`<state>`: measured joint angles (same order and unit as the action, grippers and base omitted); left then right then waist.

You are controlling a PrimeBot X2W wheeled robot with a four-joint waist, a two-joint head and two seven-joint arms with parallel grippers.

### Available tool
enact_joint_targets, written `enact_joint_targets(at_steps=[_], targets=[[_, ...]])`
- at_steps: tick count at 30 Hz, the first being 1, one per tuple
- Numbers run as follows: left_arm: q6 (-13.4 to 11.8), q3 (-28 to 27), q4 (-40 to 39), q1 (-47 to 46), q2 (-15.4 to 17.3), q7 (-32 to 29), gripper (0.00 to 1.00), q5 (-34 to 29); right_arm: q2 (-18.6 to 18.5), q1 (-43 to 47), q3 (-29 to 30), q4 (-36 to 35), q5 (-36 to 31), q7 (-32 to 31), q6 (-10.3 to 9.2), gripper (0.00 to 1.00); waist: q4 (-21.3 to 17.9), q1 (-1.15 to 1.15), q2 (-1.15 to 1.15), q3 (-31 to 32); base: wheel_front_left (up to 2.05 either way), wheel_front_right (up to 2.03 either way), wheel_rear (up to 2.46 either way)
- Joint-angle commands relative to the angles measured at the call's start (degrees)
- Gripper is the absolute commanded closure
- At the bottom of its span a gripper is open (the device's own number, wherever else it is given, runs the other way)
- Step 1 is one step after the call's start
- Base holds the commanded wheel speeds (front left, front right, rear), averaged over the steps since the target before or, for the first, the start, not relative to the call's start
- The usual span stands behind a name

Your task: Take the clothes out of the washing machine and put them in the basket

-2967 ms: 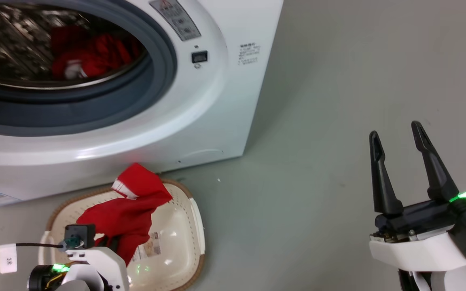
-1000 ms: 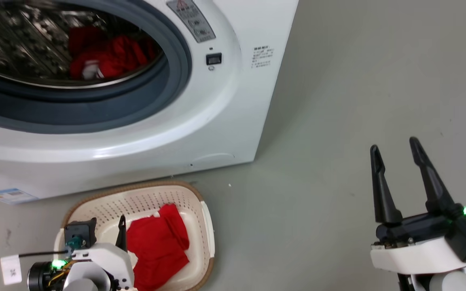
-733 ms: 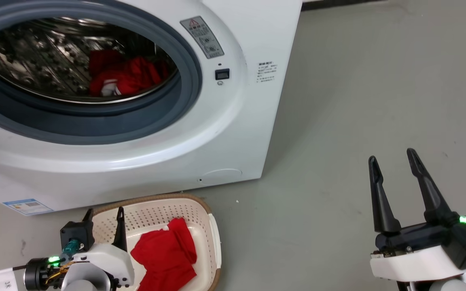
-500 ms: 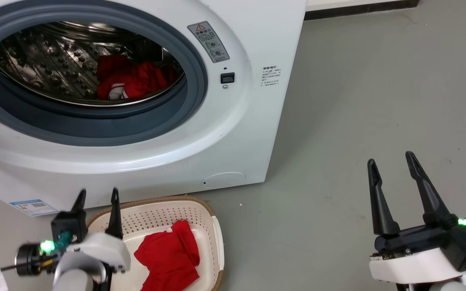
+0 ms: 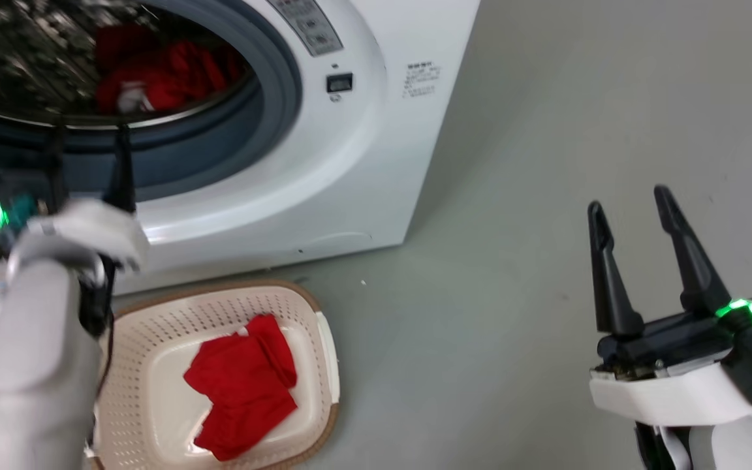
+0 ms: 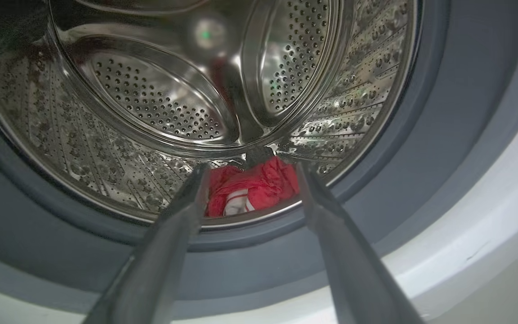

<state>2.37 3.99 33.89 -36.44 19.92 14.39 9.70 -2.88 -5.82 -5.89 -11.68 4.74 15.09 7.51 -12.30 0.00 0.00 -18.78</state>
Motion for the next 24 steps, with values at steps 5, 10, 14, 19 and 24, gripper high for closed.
enact_joint_targets(at_steps=[5, 10, 14, 19, 24], targets=[[1.6, 0.9, 5.5, -10.6, 2.2, -3.8, 0.00, -0.4, 0.0, -3.4, -0.8, -1.3, 1.6, 0.1, -0.04, 0.00, -3.0, 0.00, 0.00, -6.8, 0.00, 0.00, 0.00], [2.7, 1.8, 10.2, -21.1, 5.1, -9.8, 0.00, -0.8, 0.0, -6.0, -1.6, -2.6, 3.4, 0.1, -0.04, 0.00, -4.8, 0.00, 0.00, -12.0, 0.00, 0.00, 0.00], [3.8, 3.6, 12.7, -29.4, 7.2, -16.1, 0.00, -1.3, 0.0, -7.8, -2.1, -3.7, 4.6, 0.1, -0.04, 0.00, -6.0, 0.00, 0.00, -16.0, 0.00, 0.00, 0.00], [4.8, 6.5, 15.9, -39.4, 9.0, -27.3, 0.00, -0.9, 0.0, -9.9, -2.1, -4.8, 5.8, 0.1, -0.04, 0.00, -7.2, 0.00, 0.00, -20.2, 0.00, 0.00, 0.00], [5.0, 9.8, 18.0, -46.8, 10.0, -38.1, 0.00, 0.9, 0.0, -11.6, -1.5, -6.2, 7.3, 0.1, -0.04, 0.00, -8.5, 0.00, 0.00, -23.9, 0.00, 0.00, 0.00]])
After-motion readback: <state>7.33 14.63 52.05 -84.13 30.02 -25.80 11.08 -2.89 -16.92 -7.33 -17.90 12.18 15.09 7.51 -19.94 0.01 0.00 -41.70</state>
